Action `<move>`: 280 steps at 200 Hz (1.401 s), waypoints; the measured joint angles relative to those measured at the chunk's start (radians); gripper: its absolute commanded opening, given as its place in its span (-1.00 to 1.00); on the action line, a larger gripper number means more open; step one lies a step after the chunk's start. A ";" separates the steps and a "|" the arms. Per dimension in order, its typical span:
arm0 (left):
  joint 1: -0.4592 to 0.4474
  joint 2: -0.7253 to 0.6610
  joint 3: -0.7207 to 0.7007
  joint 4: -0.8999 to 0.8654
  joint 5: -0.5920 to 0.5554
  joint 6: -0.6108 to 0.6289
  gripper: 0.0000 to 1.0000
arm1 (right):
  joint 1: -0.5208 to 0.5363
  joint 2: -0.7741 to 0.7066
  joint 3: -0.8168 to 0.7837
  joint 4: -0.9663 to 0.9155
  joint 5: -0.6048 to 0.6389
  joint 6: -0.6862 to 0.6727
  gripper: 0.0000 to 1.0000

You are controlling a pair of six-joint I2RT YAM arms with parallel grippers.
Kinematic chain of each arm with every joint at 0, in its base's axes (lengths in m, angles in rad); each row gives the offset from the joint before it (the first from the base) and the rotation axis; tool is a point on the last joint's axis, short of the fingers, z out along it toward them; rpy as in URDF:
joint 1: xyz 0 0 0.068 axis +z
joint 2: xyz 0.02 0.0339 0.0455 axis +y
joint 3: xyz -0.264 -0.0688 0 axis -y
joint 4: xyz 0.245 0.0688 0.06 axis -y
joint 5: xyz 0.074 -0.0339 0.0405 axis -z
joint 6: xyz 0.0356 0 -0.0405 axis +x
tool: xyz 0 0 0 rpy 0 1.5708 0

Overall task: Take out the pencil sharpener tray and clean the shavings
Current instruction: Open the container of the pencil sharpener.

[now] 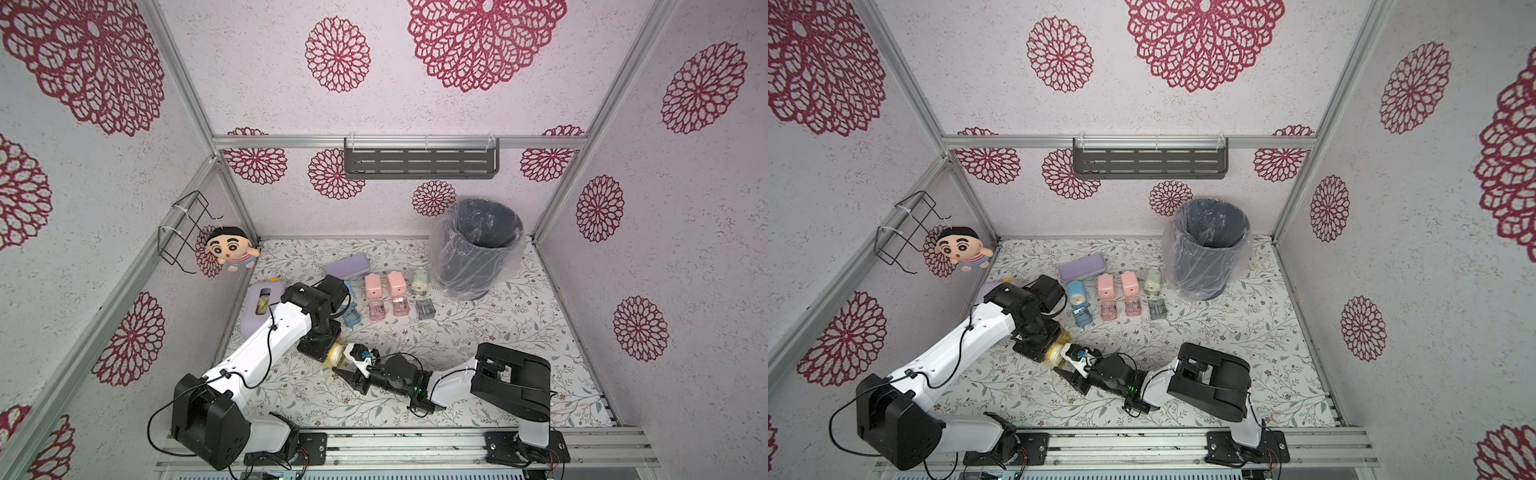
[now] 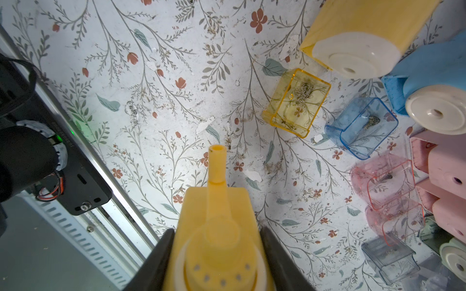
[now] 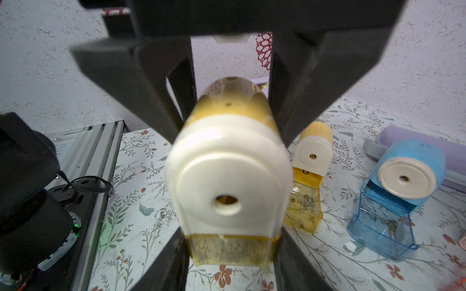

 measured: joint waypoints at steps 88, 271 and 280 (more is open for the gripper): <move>-0.011 0.018 0.000 0.014 0.031 0.002 -0.47 | -0.002 -0.016 -0.044 0.027 0.009 -0.001 0.04; -0.017 0.031 0.005 0.017 -0.013 0.019 -0.47 | -0.002 -0.030 -0.076 0.029 0.013 -0.002 0.28; -0.017 0.031 0.005 0.017 -0.015 0.019 -0.48 | -0.002 -0.030 -0.073 0.022 0.013 0.000 0.31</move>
